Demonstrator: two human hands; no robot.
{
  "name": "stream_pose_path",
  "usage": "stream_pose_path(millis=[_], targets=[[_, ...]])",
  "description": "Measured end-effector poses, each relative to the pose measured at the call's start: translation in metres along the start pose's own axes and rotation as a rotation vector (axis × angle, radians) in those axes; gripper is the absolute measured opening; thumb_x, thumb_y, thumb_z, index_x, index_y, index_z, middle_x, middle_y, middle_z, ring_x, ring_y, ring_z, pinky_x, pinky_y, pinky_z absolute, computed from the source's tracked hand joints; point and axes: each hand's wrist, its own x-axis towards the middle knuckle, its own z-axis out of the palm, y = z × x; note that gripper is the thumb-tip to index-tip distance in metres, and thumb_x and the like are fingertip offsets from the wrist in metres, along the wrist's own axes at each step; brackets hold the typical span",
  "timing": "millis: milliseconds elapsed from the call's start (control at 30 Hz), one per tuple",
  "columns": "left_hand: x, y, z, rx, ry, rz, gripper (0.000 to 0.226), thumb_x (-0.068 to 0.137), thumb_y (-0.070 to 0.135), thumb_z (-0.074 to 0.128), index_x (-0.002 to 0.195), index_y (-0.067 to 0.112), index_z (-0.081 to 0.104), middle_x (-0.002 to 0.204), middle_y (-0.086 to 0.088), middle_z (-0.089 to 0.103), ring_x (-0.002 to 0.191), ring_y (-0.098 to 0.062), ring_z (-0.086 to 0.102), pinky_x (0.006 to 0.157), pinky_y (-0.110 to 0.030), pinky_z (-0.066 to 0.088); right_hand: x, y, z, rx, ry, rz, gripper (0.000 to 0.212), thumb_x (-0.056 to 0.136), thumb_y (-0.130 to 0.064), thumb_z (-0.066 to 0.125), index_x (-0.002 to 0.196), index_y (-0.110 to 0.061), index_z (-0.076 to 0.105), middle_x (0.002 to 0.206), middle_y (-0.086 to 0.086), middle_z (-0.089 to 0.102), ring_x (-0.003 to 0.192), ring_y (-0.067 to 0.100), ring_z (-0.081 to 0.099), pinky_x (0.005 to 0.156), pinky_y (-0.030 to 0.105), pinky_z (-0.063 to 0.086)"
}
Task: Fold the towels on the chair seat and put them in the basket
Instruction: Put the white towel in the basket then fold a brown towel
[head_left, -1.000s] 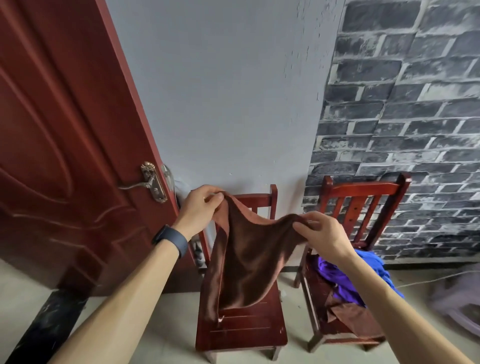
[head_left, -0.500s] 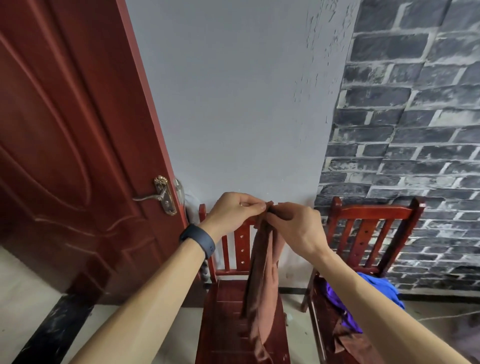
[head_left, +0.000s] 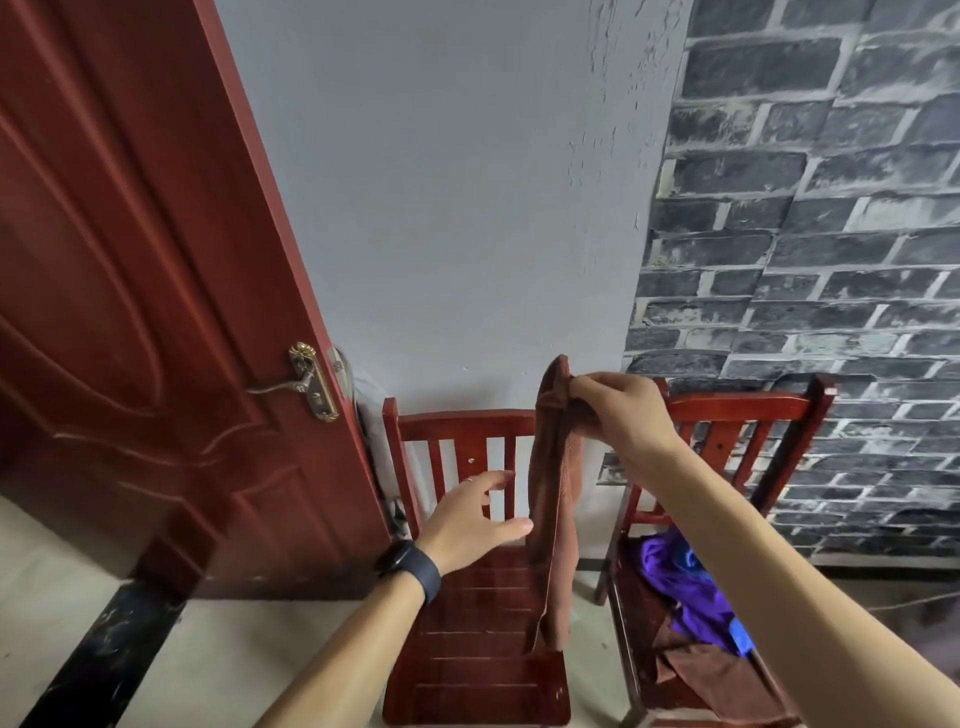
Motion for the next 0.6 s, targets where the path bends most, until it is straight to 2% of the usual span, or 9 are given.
stream_pose_path(millis=[67, 133, 200, 233, 300, 367, 467, 533, 600], targets=[[0.006, 0.009, 0.011, 0.046, 0.013, 0.033, 0.069, 0.083, 0.059, 0.064, 0.143, 0.029, 0.045, 0.146, 0.009, 0.048, 0.131, -0.013, 0.047, 0.106, -0.033, 0.042, 0.002, -0.007, -0.005, 0.081, -0.029, 0.031, 0.014, 0.085, -0.008, 0.065, 0.081, 0.002, 0.074, 0.081, 0.018, 0.075, 0.081, 0.034, 0.074, 0.081, 0.042, 0.061], [0.014, 0.017, 0.017, 0.097, 0.031, 0.053, 0.057, 0.087, 0.06, 0.058, 0.132, 0.026, 0.057, 0.134, 0.007, 0.059, 0.124, -0.014, 0.055, 0.101, -0.031, 0.047, 0.005, -0.009, -0.01, 0.119, -0.042, 0.05, 0.016, 0.087, -0.008, 0.063, 0.076, -0.001, 0.072, 0.074, 0.012, 0.072, 0.075, 0.026, 0.071, 0.074, 0.035, 0.057], [0.02, 0.025, 0.021, 0.115, 0.079, 0.065, 0.035, 0.089, 0.058, 0.055, 0.1, 0.027, 0.065, 0.1, 0.009, 0.071, 0.094, -0.011, 0.066, 0.08, -0.029, 0.054, 0.01, -0.009, -0.014, 0.169, -0.022, 0.068, 0.014, 0.089, -0.009, 0.064, 0.079, -0.003, 0.072, 0.078, 0.013, 0.07, 0.076, 0.023, 0.067, 0.072, 0.032, 0.054], [0.022, 0.029, 0.022, 0.115, 0.099, 0.078, 0.028, 0.089, 0.055, 0.056, 0.084, 0.027, 0.062, 0.082, 0.012, 0.068, 0.079, -0.009, 0.064, 0.069, -0.028, 0.052, 0.012, -0.008, -0.018, 0.218, -0.017, 0.08, 0.012, 0.09, -0.009, 0.064, 0.085, -0.002, 0.073, 0.084, 0.015, 0.07, 0.078, 0.022, 0.067, 0.071, 0.03, 0.054], [0.023, 0.036, 0.022, 0.087, 0.136, 0.095, 0.033, 0.089, 0.049, 0.059, 0.067, 0.027, 0.051, 0.062, 0.012, 0.058, 0.063, -0.006, 0.057, 0.059, -0.025, 0.041, 0.015, -0.002, -0.027, 0.322, -0.03, 0.087, 0.013, 0.092, -0.012, 0.066, 0.101, -0.004, 0.072, 0.095, 0.014, 0.072, 0.083, 0.023, 0.069, 0.074, 0.029, 0.056], [0.028, 0.038, 0.022, -0.038, 0.178, 0.061, 0.03, 0.087, 0.048, 0.065, 0.067, 0.026, 0.056, 0.062, 0.012, 0.06, 0.062, -0.004, 0.058, 0.059, -0.025, 0.043, 0.014, 0.016, -0.036, 0.226, 0.001, 0.06, 0.019, 0.09, -0.021, 0.072, 0.108, -0.014, 0.068, 0.1, 0.008, 0.075, 0.088, 0.023, 0.074, 0.08, 0.033, 0.059], [0.037, 0.04, 0.019, -0.352, 0.218, -0.028, 0.022, 0.082, 0.045, 0.073, 0.082, 0.023, 0.071, 0.077, 0.005, 0.072, 0.071, -0.014, 0.07, 0.07, -0.035, 0.058, -0.007, 0.065, -0.046, -0.217, 0.113, 0.021, 0.03, 0.081, -0.042, 0.079, 0.102, -0.024, 0.066, 0.09, -0.001, 0.075, 0.08, 0.016, 0.074, 0.076, 0.037, 0.062], [0.041, 0.043, 0.017, -0.516, 0.198, -0.08, 0.019, 0.083, 0.04, 0.074, 0.086, 0.022, 0.073, 0.084, -0.001, 0.074, 0.074, -0.019, 0.073, 0.068, -0.036, 0.06, -0.027, 0.098, -0.045, -0.34, -0.001, 0.055, 0.034, 0.078, -0.051, 0.079, 0.099, -0.026, 0.069, 0.088, -0.006, 0.075, 0.079, 0.01, 0.073, 0.073, 0.034, 0.062], [0.04, 0.048, 0.017, -0.661, 0.145, -0.129, 0.018, 0.085, 0.035, 0.074, 0.095, 0.021, 0.072, 0.092, -0.004, 0.075, 0.075, -0.019, 0.075, 0.06, -0.026, 0.056, -0.043, 0.121, -0.04, -0.427, -0.146, 0.074, 0.038, 0.077, -0.056, 0.076, 0.103, -0.029, 0.07, 0.093, -0.012, 0.075, 0.084, 0.001, 0.071, 0.076, 0.027, 0.06]])
